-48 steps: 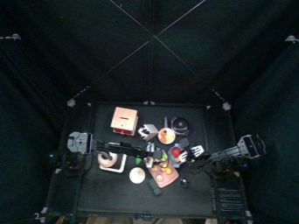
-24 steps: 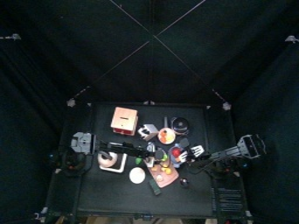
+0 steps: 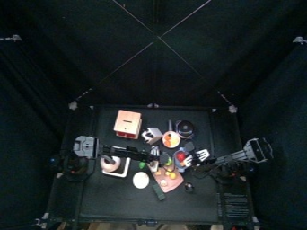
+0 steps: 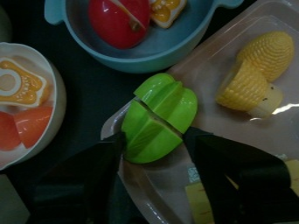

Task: Grab starfruit

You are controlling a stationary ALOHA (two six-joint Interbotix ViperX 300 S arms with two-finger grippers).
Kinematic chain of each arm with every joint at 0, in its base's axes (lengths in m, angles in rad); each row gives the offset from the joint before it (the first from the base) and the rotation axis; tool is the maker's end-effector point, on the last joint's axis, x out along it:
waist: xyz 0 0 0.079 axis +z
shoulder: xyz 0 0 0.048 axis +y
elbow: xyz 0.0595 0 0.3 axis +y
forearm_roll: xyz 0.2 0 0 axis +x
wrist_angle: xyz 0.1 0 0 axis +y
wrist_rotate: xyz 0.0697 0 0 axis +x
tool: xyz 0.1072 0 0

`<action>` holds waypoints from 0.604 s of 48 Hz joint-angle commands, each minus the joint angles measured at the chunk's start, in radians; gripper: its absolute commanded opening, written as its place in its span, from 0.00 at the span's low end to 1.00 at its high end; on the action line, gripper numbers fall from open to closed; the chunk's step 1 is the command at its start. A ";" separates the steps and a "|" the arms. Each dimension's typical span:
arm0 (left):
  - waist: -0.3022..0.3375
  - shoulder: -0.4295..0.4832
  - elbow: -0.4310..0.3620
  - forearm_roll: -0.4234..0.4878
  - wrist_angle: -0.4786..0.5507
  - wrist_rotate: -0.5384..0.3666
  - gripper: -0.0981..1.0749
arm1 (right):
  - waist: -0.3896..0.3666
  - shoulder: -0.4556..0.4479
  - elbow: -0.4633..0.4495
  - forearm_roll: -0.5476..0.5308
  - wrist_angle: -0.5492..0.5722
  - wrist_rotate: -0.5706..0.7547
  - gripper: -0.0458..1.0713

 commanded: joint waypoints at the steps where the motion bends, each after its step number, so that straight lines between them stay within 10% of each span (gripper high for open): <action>1: 0.002 -0.021 -0.028 0.005 -0.003 -0.002 0.76 | 0.000 -0.023 -0.006 -0.002 0.002 0.002 0.97; 29: -0.063 -0.132 0.005 0.002 0.095 -0.002 0.72 | 0.002 -0.021 -0.003 0.005 0.003 0.002 0.97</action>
